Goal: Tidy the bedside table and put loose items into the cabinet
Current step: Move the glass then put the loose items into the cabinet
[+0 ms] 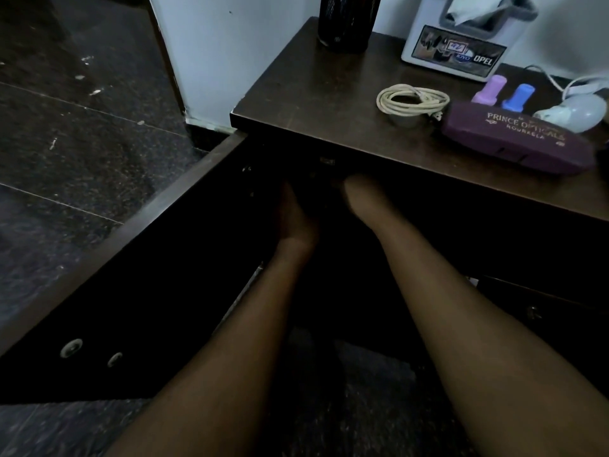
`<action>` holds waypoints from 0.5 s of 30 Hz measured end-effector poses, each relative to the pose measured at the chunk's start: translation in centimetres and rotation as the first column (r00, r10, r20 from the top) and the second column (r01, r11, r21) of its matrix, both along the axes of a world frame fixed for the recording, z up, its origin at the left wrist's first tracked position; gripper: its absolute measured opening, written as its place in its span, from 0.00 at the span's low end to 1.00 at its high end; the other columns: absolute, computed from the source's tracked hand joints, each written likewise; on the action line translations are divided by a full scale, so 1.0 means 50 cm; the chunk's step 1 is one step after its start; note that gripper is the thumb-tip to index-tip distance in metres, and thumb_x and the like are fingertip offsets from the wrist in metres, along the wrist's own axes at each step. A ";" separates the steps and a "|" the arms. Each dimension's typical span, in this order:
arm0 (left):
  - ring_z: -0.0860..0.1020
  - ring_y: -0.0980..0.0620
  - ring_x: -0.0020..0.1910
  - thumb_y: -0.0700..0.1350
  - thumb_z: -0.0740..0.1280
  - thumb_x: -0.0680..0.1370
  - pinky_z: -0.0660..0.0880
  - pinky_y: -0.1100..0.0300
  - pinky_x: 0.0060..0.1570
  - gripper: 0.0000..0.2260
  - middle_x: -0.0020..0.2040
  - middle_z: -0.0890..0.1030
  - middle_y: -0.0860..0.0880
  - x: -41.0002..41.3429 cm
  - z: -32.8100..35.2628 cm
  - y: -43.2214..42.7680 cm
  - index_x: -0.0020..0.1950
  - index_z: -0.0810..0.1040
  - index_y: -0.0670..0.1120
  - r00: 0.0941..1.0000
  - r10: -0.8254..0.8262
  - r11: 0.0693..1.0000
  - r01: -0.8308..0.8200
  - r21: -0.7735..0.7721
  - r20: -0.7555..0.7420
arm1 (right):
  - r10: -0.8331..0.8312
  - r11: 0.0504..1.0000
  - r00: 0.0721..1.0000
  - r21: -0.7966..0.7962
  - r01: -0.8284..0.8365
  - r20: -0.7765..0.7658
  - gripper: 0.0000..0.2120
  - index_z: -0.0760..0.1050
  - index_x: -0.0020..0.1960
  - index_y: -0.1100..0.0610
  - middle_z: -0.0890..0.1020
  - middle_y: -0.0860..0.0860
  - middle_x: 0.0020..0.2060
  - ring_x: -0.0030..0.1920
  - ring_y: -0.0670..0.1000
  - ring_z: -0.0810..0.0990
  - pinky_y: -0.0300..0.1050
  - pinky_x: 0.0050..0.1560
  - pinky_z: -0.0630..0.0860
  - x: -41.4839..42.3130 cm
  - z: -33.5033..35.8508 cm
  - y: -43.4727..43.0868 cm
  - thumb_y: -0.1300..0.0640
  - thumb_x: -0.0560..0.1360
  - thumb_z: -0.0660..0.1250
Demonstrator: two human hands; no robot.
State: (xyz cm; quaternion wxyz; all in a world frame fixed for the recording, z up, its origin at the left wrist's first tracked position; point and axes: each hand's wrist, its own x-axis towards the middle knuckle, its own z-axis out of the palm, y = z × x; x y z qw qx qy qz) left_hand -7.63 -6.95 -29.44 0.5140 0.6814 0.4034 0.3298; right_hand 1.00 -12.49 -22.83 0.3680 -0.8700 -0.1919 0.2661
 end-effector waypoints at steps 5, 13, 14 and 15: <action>0.63 0.43 0.80 0.45 0.68 0.83 0.56 0.53 0.80 0.29 0.81 0.64 0.40 0.001 0.000 0.004 0.82 0.61 0.43 0.994 -0.058 0.998 0.059 0.002 -0.095 | -0.073 0.997 0.997 0.008 0.073 0.005 0.18 0.71 0.73 0.67 0.74 0.63 0.73 0.72 0.60 0.72 0.40 0.65 0.62 0.017 -0.024 0.017 0.59 0.88 0.55; 0.72 0.44 0.74 0.48 0.66 0.84 0.66 0.56 0.72 0.20 0.74 0.74 0.41 0.003 0.026 0.004 0.75 0.73 0.44 0.973 -0.136 0.990 0.142 0.022 -0.187 | -0.122 0.937 0.967 0.295 0.187 -0.225 0.17 0.70 0.72 0.70 0.76 0.66 0.69 0.70 0.64 0.75 0.36 0.57 0.74 -0.024 -0.012 -0.014 0.67 0.84 0.59; 0.74 0.43 0.72 0.46 0.66 0.84 0.69 0.55 0.69 0.18 0.72 0.76 0.40 0.000 0.033 -0.004 0.73 0.75 0.43 0.970 -0.149 0.987 0.156 0.022 -0.192 | -0.136 0.914 0.976 0.360 0.190 -0.169 0.16 0.73 0.70 0.69 0.78 0.66 0.67 0.69 0.63 0.76 0.38 0.60 0.76 -0.039 -0.012 -0.022 0.67 0.83 0.62; 0.75 0.42 0.71 0.44 0.67 0.83 0.70 0.54 0.68 0.17 0.70 0.77 0.39 -0.005 0.042 -0.022 0.72 0.76 0.41 0.970 -0.158 0.986 0.166 0.029 -0.185 | -0.185 0.896 0.979 0.395 0.203 -0.084 0.16 0.75 0.69 0.68 0.80 0.64 0.65 0.67 0.62 0.78 0.43 0.63 0.76 -0.053 -0.013 -0.041 0.66 0.82 0.65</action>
